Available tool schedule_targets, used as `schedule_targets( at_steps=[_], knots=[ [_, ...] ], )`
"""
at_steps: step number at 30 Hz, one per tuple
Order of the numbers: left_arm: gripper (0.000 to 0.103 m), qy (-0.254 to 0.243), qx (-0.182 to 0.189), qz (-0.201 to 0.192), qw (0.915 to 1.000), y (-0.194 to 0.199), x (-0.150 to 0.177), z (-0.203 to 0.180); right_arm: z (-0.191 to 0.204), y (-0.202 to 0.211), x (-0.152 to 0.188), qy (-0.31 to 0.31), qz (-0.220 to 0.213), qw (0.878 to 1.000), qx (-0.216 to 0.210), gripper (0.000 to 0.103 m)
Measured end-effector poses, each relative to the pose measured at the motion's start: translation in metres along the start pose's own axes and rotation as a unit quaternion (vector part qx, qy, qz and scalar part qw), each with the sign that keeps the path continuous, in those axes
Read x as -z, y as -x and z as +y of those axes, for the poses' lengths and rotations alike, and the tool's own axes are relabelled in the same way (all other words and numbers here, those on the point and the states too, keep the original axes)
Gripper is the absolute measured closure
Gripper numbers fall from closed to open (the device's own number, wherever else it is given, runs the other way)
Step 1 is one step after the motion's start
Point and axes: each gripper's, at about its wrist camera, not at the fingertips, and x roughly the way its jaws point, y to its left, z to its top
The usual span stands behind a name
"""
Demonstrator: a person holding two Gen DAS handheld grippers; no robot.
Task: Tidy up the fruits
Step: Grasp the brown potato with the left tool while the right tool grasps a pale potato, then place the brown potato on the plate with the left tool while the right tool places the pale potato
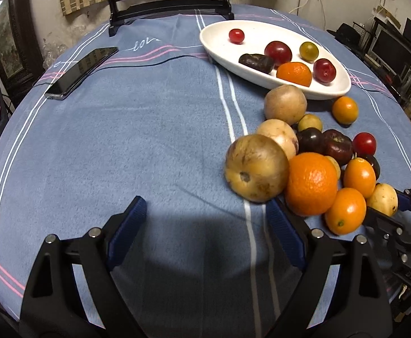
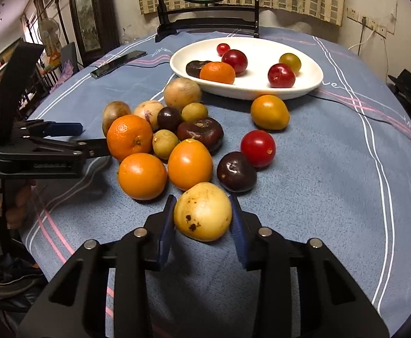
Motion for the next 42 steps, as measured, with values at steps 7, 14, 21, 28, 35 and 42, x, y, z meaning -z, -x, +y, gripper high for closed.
schedule_targets(
  at_steps=[7,14,21,28,35,42],
  knots=[
    [0.01,-0.047,-0.005,-0.001,0.9989,-0.014,-0.015,-0.01,-0.003,0.002,0.001,-0.012,-0.007,1.0,-0.005,0.065],
    [0.045,-0.081,0.045,-0.017,0.9955,-0.016,-0.022,-0.016,-0.003,0.003,0.002,-0.014,-0.006,1.0,-0.002,0.065],
    [0.061,-0.092,0.059,-0.018,0.9938,-0.007,-0.019,-0.024,-0.006,0.006,0.005,-0.021,-0.006,1.0,0.002,0.065],
    [0.061,-0.072,0.054,-0.04,0.9951,0.016,-0.018,-0.015,-0.02,0.02,0.011,-0.038,-0.014,0.999,0.01,0.065],
    [0.061,-0.083,0.06,-0.063,0.9927,0.038,-0.025,-0.02,-0.034,0.044,-0.001,-0.042,-0.05,0.998,0.021,0.065],
    [0.06,-0.092,0.065,-0.069,0.9912,0.031,-0.056,-0.031,-0.041,0.048,-0.04,-0.028,-0.081,0.996,0.032,0.065]
  ],
)
